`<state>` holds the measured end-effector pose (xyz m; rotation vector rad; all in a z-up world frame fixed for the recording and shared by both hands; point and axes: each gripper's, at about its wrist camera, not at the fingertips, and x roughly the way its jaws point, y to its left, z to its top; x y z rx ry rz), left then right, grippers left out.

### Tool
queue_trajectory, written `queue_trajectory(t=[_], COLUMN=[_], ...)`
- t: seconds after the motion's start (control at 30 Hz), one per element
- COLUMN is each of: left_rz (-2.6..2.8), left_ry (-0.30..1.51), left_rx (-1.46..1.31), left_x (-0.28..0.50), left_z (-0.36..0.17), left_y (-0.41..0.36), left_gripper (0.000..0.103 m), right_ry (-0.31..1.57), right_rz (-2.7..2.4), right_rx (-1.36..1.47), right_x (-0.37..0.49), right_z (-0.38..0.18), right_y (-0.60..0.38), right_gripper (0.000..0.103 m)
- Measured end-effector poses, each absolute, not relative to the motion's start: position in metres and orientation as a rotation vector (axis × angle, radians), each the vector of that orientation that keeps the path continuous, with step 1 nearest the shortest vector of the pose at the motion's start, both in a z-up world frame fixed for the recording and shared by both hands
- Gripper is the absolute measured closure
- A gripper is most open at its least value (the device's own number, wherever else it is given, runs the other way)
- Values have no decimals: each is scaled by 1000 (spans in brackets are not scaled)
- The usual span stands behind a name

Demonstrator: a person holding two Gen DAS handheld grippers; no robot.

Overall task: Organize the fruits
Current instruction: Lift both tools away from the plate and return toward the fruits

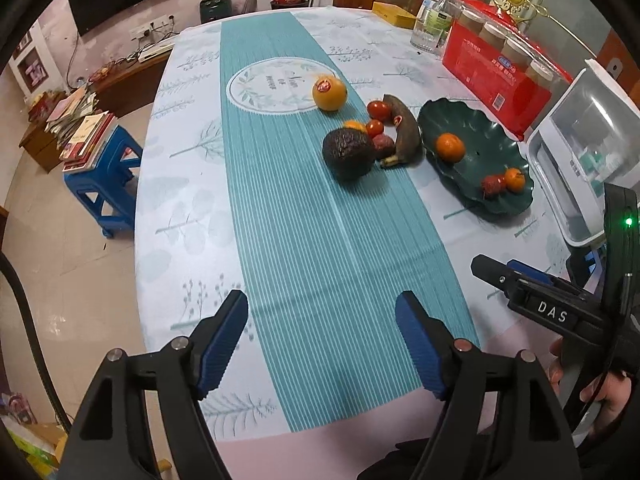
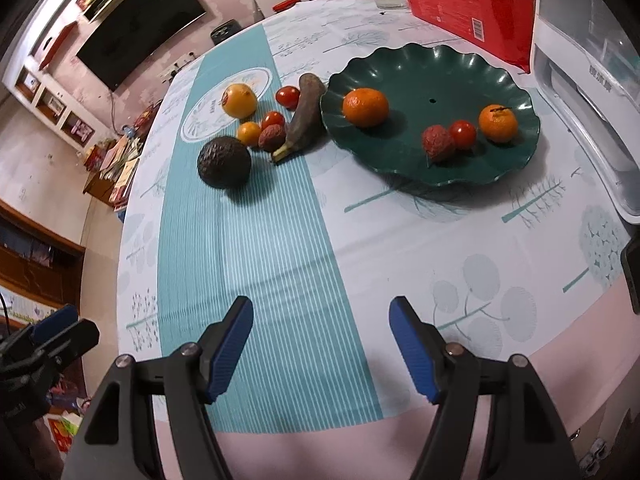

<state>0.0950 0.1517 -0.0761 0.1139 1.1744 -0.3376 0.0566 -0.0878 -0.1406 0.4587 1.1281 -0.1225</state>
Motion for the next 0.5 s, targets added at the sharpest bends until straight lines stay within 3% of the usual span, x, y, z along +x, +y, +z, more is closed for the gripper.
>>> queue_trajectory(t=[0.5], left_rz=[-354], left_ry=[1187], left_rx=[164], left_x=[178], left_z=[-92], left_y=[110], left_gripper=[24], right_ry=[1126], right_rz=[-97], right_rx=[459], right_x=[160], right_z=[-124], right_y=[-118], right_gripper=[32])
